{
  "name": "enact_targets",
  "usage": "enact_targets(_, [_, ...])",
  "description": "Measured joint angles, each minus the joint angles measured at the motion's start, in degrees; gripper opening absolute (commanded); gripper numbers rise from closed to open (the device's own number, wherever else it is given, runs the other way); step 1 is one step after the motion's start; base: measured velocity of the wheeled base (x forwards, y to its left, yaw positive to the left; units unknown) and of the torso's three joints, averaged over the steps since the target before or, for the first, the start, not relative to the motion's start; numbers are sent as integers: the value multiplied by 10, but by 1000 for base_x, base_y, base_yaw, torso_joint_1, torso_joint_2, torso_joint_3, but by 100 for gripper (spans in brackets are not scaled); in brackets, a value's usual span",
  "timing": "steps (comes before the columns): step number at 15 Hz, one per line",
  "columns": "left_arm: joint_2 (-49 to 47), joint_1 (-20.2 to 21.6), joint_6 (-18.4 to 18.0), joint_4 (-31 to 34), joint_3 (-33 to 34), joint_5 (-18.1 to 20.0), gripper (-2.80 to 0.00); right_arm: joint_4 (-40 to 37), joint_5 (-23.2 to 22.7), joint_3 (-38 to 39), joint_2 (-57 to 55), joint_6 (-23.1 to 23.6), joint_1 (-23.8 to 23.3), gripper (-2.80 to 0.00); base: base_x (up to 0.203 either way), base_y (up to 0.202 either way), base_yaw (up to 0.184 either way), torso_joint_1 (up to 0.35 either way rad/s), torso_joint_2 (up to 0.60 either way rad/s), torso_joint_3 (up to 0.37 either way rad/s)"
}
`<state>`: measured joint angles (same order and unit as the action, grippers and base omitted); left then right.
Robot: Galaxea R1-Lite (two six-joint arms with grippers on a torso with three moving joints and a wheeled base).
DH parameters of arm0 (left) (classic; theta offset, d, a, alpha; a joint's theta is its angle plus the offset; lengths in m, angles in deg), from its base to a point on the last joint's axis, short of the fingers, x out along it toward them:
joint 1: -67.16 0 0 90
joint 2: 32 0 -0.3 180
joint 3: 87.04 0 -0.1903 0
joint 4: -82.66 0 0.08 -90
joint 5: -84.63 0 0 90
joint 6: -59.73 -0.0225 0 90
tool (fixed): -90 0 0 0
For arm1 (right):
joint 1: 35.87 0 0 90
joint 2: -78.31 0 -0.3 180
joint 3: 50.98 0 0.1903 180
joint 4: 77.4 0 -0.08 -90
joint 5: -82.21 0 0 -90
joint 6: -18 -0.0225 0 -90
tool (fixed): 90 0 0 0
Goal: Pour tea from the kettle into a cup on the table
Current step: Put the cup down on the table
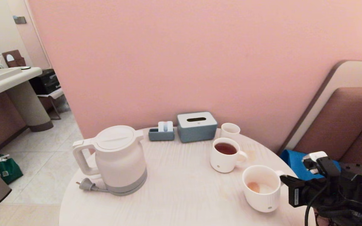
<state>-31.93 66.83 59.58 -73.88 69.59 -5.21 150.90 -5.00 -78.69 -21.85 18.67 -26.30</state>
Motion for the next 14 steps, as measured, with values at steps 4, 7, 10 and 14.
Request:
enact_targets(4, [0, 0, 0, 0, 0, 0, -280, 17, 70, 13, -12, -85, 51, -280, 0, 0, 0, 0, 0, 0])
enact_targets(7, [0, 0, 0, 0, 0, 0, -280, 65, 143, 19, -42, -116, 97, -280, 0, 0, 0, 0, 0, 0])
enact_targets(10, [0, 0, 0, 0, 0, 0, -280, 132, 204, 35, -80, -132, 141, -280, 0, 0, 0, 0, 0, 0])
enact_targets(14, [0, 0, 0, 0, 0, 0, -280, 146, 292, 43, -121, -191, 198, -280, 0, 0, 0, 0, 0, 0])
